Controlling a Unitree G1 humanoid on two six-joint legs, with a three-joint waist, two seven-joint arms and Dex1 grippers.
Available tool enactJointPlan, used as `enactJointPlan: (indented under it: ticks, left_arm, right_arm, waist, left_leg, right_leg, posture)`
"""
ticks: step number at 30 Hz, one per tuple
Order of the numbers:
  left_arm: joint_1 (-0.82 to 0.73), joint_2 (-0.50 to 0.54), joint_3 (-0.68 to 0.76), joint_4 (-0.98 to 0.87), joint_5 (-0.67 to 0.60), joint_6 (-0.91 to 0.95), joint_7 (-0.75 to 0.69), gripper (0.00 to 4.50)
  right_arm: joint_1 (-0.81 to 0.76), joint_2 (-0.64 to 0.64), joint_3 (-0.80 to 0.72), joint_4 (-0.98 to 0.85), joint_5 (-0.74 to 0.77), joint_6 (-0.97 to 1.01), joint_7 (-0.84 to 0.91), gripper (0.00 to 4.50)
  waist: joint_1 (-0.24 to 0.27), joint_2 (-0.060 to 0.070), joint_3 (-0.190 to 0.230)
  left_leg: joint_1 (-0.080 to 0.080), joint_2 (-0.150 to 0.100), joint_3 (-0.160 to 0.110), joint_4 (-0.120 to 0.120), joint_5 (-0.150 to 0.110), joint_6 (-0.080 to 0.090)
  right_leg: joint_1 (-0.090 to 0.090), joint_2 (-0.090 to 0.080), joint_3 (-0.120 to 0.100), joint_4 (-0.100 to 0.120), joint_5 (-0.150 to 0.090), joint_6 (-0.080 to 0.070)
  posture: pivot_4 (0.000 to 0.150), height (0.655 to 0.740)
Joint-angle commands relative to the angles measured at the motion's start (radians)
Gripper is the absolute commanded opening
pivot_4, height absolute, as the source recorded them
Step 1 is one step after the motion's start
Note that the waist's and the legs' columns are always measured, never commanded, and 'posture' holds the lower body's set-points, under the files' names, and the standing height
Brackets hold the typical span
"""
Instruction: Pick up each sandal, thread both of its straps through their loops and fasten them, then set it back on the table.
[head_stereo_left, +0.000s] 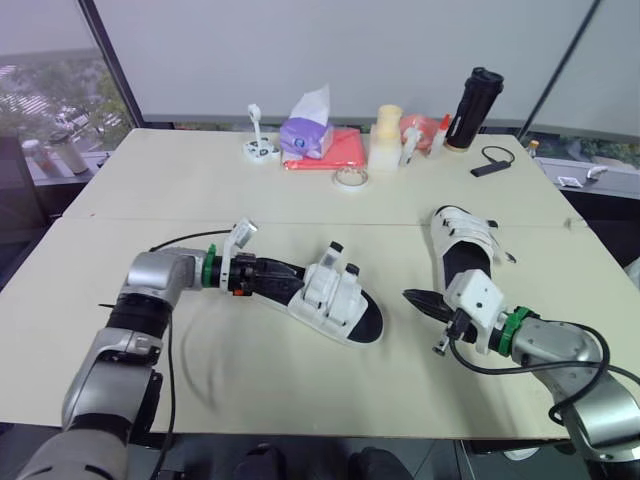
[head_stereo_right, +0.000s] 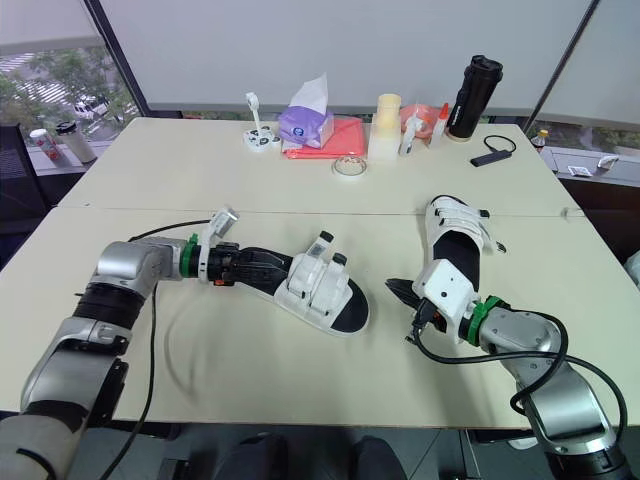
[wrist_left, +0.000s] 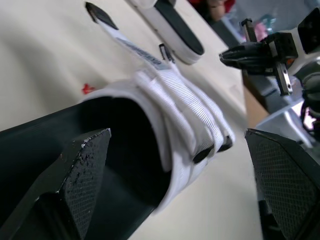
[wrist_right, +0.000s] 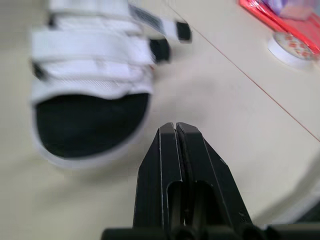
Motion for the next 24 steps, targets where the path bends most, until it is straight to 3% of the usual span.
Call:
enactJointPlan:
  ticks: [1, 11, 14, 21, 24]
  left_arm:
    - [-0.047, -0.026, -0.022, 0.044, 0.015, -0.024, -0.03, 4.45]
    - [-0.125, -0.179, -0.037, 0.203, 0.035, -0.067, -0.048, 4.45]
    - [-0.112, -0.188, -0.035, 0.186, 0.039, -0.073, -0.056, 3.63]
    - [-0.091, -0.209, -0.02, 0.136, 0.021, -0.028, -0.027, 0.16]
    - [-0.046, -0.217, -0.02, 0.039, 0.008, -0.001, 0.004, 0.04]
  right_arm:
    - [-0.005, -0.021, -0.021, -0.067, 0.029, 0.034, 0.003, 0.0]
    - [0.004, -0.025, -0.033, -0.082, 0.029, 0.056, -0.02, 0.0]
    - [0.021, -0.024, -0.029, -0.095, 0.027, 0.063, -0.025, 0.0]
    - [0.037, -0.016, -0.034, -0.129, 0.043, 0.092, -0.049, 0.0]
    - [0.052, -0.013, -0.041, -0.146, 0.059, 0.117, -0.055, 0.0]
  waist:
    - [0.0, 0.0, 0.0]
    - [0.003, 0.0, 0.0]
    - [0.002, 0.0, 0.0]
    - [0.002, 0.0, 0.0]
    - [0.002, 0.0, 0.0]
  left_leg:
    - [0.0, 0.0, 0.0, 0.001, 0.0, 0.0]
    - [-0.003, 0.0, 0.0, 0.008, -0.002, 0.004]
    - [-0.004, 0.0, 0.0, 0.011, -0.004, 0.006]
    - [-0.004, 0.0, -0.001, 0.012, -0.004, 0.006]
    - [-0.004, 0.0, -0.001, 0.012, -0.004, 0.006]
  right_leg:
    - [0.0, 0.0, 0.0, 0.0, 0.0, 0.0]
    - [0.001, 0.0, -0.002, 0.002, 0.0, 0.001]
    - [0.001, 0.0, -0.002, 0.003, 0.0, 0.001]
    - [0.0, 0.0, -0.002, 0.004, 0.0, 0.001]
    - [0.001, 0.0, -0.001, 0.004, 0.0, 0.001]
  posture:
    - [0.15, 0.74]
    - [0.15, 0.74]
    - [0.15, 0.74]
    - [0.15, 0.74]
    - [0.15, 0.74]
